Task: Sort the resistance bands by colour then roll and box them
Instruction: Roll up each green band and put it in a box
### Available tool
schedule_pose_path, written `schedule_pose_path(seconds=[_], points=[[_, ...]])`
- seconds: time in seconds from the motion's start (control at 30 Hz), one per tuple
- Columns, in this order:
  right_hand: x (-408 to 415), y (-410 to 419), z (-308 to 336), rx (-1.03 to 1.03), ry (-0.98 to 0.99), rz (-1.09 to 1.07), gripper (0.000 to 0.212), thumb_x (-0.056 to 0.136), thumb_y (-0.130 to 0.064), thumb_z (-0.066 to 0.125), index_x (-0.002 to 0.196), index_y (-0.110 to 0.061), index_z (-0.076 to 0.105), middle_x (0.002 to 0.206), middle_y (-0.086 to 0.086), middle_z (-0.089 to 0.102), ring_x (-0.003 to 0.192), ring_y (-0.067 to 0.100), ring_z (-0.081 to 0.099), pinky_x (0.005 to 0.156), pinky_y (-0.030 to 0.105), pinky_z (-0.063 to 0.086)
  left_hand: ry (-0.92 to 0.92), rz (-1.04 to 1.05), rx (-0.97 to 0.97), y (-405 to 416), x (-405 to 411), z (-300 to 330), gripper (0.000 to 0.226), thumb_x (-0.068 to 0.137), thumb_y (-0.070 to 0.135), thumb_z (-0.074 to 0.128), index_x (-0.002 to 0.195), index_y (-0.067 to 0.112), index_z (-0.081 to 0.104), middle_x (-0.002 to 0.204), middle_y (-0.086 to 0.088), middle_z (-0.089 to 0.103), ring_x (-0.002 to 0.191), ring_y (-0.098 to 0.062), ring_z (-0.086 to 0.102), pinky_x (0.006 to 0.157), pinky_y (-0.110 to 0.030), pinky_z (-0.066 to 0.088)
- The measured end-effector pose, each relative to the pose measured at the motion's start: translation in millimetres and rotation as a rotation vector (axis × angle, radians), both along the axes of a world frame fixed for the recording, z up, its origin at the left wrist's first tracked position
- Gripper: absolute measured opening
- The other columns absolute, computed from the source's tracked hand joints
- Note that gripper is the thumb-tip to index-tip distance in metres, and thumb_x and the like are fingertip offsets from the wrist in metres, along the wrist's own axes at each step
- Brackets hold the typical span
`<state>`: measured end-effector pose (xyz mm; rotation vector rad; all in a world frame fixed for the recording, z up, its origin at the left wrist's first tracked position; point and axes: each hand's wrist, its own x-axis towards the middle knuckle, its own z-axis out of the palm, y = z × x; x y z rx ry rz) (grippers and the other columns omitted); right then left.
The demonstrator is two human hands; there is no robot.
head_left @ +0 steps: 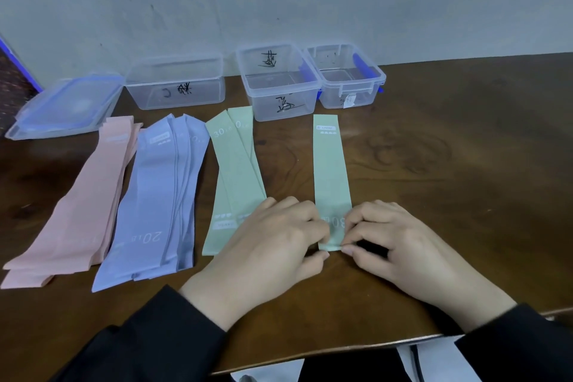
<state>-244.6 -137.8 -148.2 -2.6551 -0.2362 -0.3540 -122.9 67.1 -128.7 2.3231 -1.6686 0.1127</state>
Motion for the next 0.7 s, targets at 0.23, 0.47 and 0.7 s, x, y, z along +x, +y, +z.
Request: schedule_pose_path(seconds=[0.23,0.47,0.7], points=[[-0.3,0.6,2.9,0.019,0.011,-0.031,0.005,0.097,-0.035,0.063,0.1,-0.033,0.066,0.105,-0.022,0.06,0.105,0.008,0.06,0.092,0.035,0.047,0.026,0.064,-0.04,-3.1,-3.5,-2.5,0.02,0.101,0.037,0.047,0.091,0.031,0.063,0.092,0.016,0.052,0.089,-0.007,0.044,0.081,-0.03,0.041],[2.7,0.3,-1.9,-0.023,-0.02,-0.029,0.012,0.098,-0.033,0.06,0.101,-0.032,0.072,0.107,-0.022,0.059,0.105,0.005,0.059,0.091,0.034,0.047,0.039,0.097,-0.08,-5.4,-2.3,-4.2,0.007,0.096,0.032,0.056,0.089,0.032,0.056,0.09,0.016,0.051,0.085,-0.008,0.046,0.079,-0.033,0.044],[1.9,-0.6,-2.5,-0.039,-0.038,-0.035,0.022,0.098,-0.044,0.058,0.103,-0.03,0.075,0.108,-0.021,0.059,0.105,0.005,0.059,0.09,0.033,0.048,0.025,0.08,-0.088,-4.3,-0.7,-6.9,0.012,0.093,0.039,0.061,0.093,0.031,0.069,0.091,0.016,0.055,0.086,-0.006,0.048,0.079,-0.03,0.045]])
